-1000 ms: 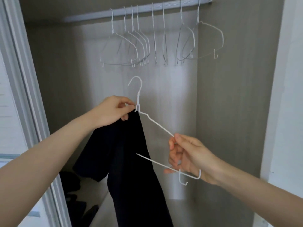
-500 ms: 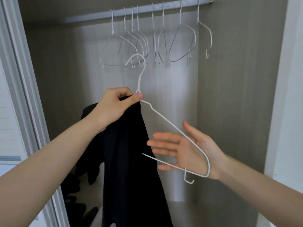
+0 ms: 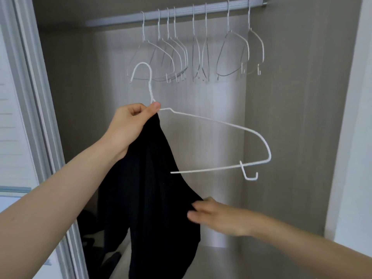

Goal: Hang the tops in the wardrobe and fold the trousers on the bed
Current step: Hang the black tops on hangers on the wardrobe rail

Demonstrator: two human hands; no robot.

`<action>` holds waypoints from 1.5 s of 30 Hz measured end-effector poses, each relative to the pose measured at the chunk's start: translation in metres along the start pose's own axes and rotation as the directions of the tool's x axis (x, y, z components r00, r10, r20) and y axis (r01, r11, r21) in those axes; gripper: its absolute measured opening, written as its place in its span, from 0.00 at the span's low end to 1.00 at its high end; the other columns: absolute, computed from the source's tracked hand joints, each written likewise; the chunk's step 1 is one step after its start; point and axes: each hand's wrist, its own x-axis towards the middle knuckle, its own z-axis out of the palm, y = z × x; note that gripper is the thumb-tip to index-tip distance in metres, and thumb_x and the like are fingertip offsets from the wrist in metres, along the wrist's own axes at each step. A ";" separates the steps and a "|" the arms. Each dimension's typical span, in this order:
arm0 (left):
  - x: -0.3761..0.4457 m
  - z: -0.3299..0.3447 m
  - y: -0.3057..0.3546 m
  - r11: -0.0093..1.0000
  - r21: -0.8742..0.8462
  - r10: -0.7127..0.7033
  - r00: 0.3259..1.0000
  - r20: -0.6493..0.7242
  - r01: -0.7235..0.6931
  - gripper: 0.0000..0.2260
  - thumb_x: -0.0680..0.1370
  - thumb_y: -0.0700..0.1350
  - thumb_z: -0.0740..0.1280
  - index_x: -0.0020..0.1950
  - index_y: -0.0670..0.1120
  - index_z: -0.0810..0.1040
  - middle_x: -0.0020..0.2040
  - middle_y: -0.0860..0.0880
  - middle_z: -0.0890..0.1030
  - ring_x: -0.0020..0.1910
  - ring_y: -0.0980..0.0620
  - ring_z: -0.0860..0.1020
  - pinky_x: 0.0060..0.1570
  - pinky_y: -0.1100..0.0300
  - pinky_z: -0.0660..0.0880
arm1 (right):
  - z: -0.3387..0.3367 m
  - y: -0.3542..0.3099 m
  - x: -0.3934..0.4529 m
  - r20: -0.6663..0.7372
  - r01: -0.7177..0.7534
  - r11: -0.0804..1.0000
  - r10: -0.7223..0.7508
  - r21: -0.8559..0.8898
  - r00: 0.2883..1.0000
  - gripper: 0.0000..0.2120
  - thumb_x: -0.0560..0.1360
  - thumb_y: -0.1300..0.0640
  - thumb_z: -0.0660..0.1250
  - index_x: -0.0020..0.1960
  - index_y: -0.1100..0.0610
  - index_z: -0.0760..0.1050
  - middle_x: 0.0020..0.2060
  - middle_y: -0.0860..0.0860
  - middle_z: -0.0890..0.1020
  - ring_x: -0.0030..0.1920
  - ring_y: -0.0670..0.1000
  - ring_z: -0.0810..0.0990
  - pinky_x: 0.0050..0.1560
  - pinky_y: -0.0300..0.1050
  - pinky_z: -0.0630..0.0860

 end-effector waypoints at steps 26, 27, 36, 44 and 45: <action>-0.016 -0.008 -0.018 0.838 0.427 0.245 0.934 0.261 -0.339 0.03 0.77 0.52 0.68 0.44 0.56 0.81 0.41 0.59 0.83 0.44 0.64 0.79 0.44 0.75 0.70 | -0.078 -0.030 -0.030 -0.800 0.017 0.967 -0.219 -0.253 0.558 0.10 0.81 0.57 0.56 0.43 0.60 0.68 0.30 0.52 0.74 0.33 0.50 0.72 0.37 0.47 0.67; -0.013 -0.019 -0.024 0.833 0.441 0.232 0.934 0.272 -0.335 0.05 0.78 0.52 0.68 0.45 0.53 0.81 0.40 0.57 0.83 0.41 0.62 0.79 0.41 0.74 0.70 | -0.082 -0.029 -0.035 -0.818 0.010 0.971 -0.208 -0.240 0.536 0.10 0.81 0.57 0.57 0.42 0.60 0.68 0.30 0.51 0.74 0.33 0.49 0.72 0.37 0.44 0.66; -0.005 -0.054 -0.049 0.854 0.474 0.129 0.970 0.206 -0.214 0.18 0.80 0.53 0.64 0.36 0.41 0.74 0.30 0.48 0.71 0.29 0.54 0.69 0.30 0.61 0.65 | -0.111 -0.020 -0.058 -0.705 -0.083 0.874 -0.327 -0.479 0.630 0.08 0.71 0.50 0.58 0.37 0.52 0.69 0.44 0.45 0.71 0.39 0.49 0.73 0.42 0.43 0.71; -0.005 -0.039 -0.042 0.787 0.551 0.171 0.956 0.239 -0.278 0.20 0.79 0.57 0.65 0.32 0.46 0.71 0.26 0.54 0.68 0.28 0.53 0.66 0.33 0.55 0.65 | -0.116 -0.045 -0.046 -0.640 -0.092 0.913 -0.204 -0.397 0.740 0.14 0.73 0.51 0.51 0.36 0.54 0.71 0.50 0.47 0.76 0.47 0.51 0.76 0.51 0.52 0.74; -0.004 -0.037 -0.040 0.812 0.520 0.161 0.958 0.237 -0.265 0.20 0.79 0.56 0.65 0.33 0.45 0.71 0.26 0.54 0.67 0.28 0.54 0.65 0.33 0.56 0.65 | -0.113 -0.045 -0.043 -0.659 -0.080 0.936 -0.179 -0.343 0.731 0.13 0.75 0.54 0.50 0.40 0.55 0.71 0.44 0.51 0.77 0.45 0.53 0.76 0.51 0.54 0.74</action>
